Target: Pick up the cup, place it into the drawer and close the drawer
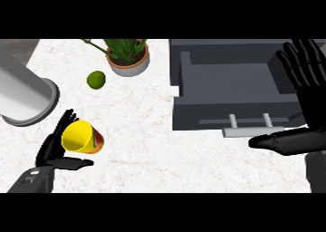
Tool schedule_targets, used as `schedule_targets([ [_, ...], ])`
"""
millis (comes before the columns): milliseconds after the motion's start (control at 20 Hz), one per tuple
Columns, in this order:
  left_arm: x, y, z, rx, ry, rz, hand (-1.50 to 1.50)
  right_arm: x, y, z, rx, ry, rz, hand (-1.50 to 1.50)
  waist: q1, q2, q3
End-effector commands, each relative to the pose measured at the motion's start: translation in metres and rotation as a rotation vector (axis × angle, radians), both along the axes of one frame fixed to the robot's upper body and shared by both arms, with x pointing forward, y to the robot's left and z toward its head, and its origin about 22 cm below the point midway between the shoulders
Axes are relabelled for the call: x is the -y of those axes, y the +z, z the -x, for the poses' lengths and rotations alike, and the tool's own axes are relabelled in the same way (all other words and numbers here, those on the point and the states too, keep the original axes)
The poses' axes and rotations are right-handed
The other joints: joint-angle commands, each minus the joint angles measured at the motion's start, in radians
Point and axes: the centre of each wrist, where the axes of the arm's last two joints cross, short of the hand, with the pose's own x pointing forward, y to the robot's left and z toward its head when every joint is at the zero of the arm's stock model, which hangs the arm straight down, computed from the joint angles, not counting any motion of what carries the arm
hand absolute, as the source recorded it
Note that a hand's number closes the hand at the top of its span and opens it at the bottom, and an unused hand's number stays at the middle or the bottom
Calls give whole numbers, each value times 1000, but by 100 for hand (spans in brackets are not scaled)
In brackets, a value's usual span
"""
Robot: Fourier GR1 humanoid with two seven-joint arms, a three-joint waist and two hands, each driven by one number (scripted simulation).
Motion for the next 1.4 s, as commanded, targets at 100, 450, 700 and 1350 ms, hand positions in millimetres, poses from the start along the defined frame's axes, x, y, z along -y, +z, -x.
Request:
schedule_targets([
  [100, 18, -6, -3, 97, -60, 66, -150, 1, -2, 4, -9, 4, 10, -150, -8, 3, -1],
  [450, 20, 4, -19, 85, -136, 215, -150, 6, 8, 13, 8, 13, 21, -150, -15, -2, -1],
  [700, 12, 8, -17, 257, -132, 140, 150, 10, 6, 2, -11, -17, 26, -150, 1, 1, -1],
  [1350, 60, 13, -41, 465, 106, 175, 150, -4, 14, 2, -9, -29, 14, -150, 18, -8, 2],
])
